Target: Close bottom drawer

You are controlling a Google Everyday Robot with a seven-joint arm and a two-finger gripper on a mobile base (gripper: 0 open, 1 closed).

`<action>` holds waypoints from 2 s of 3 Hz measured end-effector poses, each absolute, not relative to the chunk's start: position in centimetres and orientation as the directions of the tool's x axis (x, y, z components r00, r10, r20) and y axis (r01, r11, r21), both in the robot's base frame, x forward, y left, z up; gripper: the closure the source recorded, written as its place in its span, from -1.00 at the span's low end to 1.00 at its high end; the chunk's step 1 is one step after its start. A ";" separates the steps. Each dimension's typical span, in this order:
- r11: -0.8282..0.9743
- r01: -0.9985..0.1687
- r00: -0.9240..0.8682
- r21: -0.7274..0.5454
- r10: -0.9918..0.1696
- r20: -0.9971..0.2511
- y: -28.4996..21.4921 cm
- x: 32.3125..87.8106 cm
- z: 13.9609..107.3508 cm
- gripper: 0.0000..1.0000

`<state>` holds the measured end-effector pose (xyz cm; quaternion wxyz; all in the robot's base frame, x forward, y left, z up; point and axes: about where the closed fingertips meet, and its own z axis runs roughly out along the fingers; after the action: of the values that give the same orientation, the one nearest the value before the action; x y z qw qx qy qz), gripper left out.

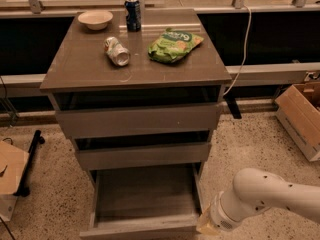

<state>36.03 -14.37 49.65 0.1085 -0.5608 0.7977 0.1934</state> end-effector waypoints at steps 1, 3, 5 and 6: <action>0.306 -0.928 -0.368 0.214 -0.847 -0.384 -13.6 36.1 46.0 1.00; 0.351 -0.896 -0.438 0.274 -0.803 -0.404 -14.3 37.2 35.3 1.00; 0.370 -0.873 -0.481 0.319 -0.759 -0.438 -14.9 38.8 30.2 1.00; 0.391 -0.857 -0.509 0.336 -0.749 -0.425 -15.2 38.5 28.5 1.00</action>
Offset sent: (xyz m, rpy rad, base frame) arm 0.0141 0.0116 -0.1423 0.0275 0.0696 -0.0424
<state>38.52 -15.18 28.51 0.1026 -0.4849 0.8276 0.2633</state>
